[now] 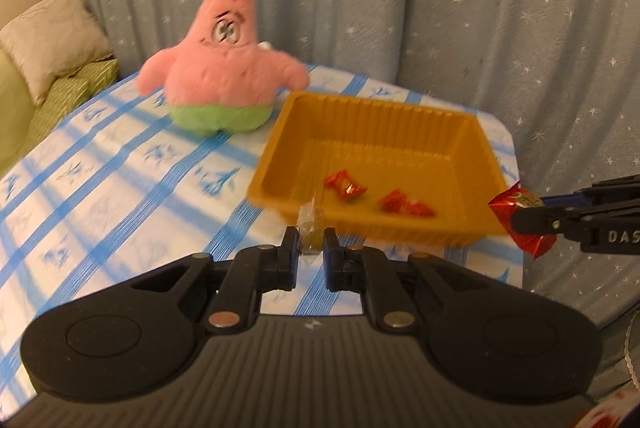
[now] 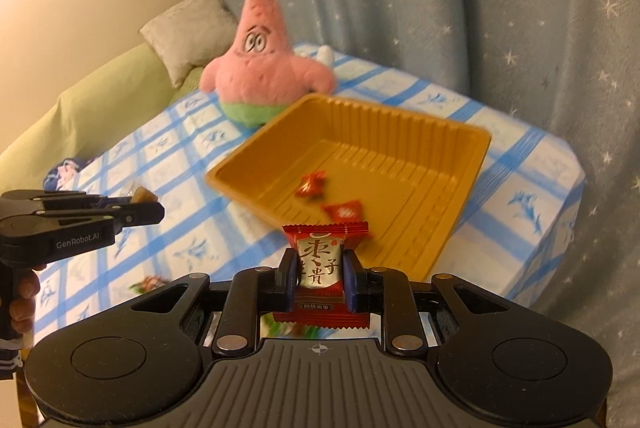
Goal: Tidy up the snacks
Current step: 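Carry both candies over the orange tray and lower them inside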
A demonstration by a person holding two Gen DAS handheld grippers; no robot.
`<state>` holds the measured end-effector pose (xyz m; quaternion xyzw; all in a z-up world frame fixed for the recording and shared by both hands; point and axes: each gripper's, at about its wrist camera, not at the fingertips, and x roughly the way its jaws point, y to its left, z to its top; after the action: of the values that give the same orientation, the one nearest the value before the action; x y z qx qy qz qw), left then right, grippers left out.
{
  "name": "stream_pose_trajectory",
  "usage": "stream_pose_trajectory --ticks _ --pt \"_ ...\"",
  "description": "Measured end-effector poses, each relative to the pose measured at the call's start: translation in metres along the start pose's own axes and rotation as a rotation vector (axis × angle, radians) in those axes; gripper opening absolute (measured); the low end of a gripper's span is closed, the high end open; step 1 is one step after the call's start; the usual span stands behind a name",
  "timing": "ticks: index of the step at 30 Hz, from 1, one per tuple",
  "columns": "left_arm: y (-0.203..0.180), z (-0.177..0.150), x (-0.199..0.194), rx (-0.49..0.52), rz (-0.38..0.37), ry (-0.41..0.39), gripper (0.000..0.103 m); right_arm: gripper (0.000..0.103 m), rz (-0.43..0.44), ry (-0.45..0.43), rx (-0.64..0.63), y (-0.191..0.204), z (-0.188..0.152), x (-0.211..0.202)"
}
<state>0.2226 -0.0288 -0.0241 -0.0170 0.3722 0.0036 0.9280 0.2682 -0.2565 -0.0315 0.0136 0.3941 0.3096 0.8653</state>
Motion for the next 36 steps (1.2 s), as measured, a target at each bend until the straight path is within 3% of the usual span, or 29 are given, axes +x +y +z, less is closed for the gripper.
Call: stream_pose_trajectory --ticks 7,16,36 --pt "-0.017 0.031 0.032 0.023 -0.039 0.011 0.011 0.024 -0.024 -0.011 0.025 -0.027 0.022 0.017" --pt "-0.034 0.061 0.083 0.053 -0.070 0.057 0.011 0.024 0.007 -0.044 0.040 -0.055 0.047 0.051" --pt "-0.060 0.089 0.176 0.110 -0.089 0.179 0.011 0.024 -0.001 -0.002 0.045 -0.090 0.074 0.117"
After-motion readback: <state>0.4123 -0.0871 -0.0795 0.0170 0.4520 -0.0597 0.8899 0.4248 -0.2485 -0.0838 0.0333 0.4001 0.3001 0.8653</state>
